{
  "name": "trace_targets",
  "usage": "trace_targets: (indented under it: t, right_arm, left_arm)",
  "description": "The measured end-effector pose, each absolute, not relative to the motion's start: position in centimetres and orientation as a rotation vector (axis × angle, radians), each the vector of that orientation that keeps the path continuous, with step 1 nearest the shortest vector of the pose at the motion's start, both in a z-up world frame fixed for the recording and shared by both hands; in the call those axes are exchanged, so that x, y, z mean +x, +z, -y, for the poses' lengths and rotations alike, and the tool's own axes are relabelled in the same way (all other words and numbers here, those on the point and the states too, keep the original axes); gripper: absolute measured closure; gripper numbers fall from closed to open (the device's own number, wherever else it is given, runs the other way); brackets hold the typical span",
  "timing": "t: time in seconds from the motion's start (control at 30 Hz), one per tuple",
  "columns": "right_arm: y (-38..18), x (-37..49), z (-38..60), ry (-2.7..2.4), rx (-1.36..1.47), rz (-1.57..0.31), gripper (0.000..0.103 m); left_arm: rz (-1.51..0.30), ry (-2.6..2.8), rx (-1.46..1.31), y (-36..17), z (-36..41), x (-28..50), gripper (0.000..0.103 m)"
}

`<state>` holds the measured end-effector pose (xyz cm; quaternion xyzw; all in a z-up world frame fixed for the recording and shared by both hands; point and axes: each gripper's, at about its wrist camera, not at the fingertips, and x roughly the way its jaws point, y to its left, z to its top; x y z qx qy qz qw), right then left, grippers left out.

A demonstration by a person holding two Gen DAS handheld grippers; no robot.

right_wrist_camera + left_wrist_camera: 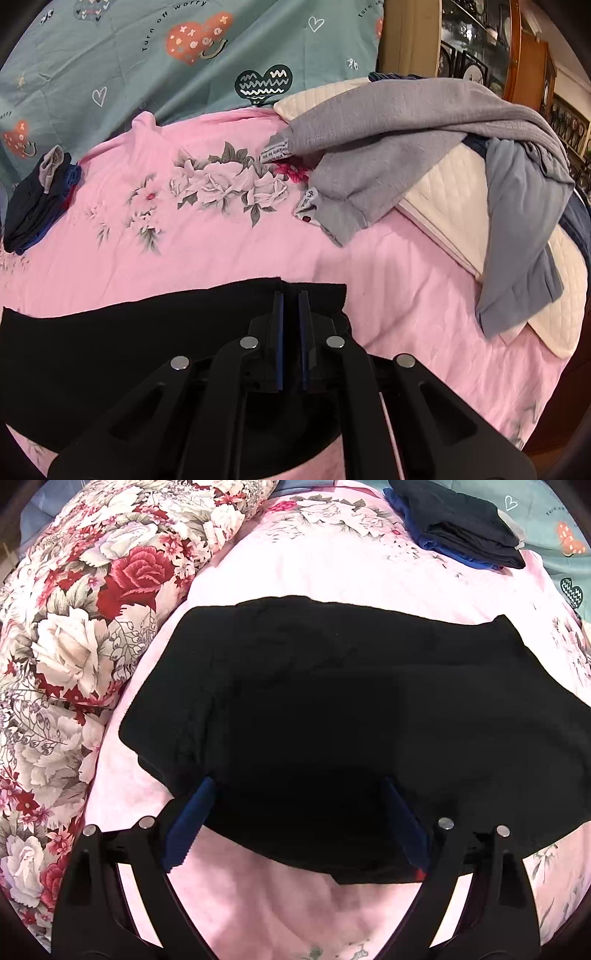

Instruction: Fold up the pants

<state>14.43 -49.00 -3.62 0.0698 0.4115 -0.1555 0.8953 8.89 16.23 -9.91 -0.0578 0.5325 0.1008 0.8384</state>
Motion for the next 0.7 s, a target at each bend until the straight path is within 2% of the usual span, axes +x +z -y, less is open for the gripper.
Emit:
trace_targets:
  t: [0.1,0.17,0.2,0.3,0.37,0.43,0.5,0.6,0.63,0.7]
  right_arm:
    - [-8.2,16.2,50.1,-0.358,0.159,-0.980,0.093]
    - [-8.4,15.9,49.9,-0.412,0.118,-0.931,0.071]
    - [-7.9,15.3,49.6,-0.421,0.108,-0.901,0.064]
    - [-5.2,12.4,48.4,-0.455,0.094,-0.821,0.064]
    - [-3.9,10.4,47.3,-0.408,0.124,-0.766,0.056]
    - [-4.7,10.3,46.1,-0.283,0.144,-0.826,0.054]
    - [-8.3,11.8,45.7,-0.274,0.127,-1.012,0.053]
    - [-8.5,13.0,45.1,-0.364,0.145,-1.035,0.050]
    - [-7.6,13.2,44.4,-0.376,0.151,-1.019,0.050]
    - [-3.9,12.9,40.5,-0.314,0.118,-0.864,0.050]
  left_arm:
    - [-1.115,0.213,-0.115,-9.6,-16.2,8.6,0.012]
    - [-1.098,0.209,-0.125,-9.0,-16.4,8.3,0.012]
    - [-1.083,0.204,-0.123,-8.6,-16.5,8.1,0.012]
    - [-1.051,0.210,-0.101,-7.9,-16.5,8.0,0.011]
    - [-1.047,0.219,-0.097,-8.1,-16.7,8.2,0.009]
    - [-1.093,0.248,-0.110,-9.3,-17.1,8.8,0.009]
    - [-1.106,0.239,-0.111,-9.5,-16.9,8.9,0.009]
    - [-1.078,0.176,-0.107,-8.5,-15.7,8.5,0.009]
    - [-1.058,0.149,-0.114,-7.9,-15.3,8.3,0.009]
    - [-1.018,0.099,-0.116,-7.2,-14.5,8.1,0.009]
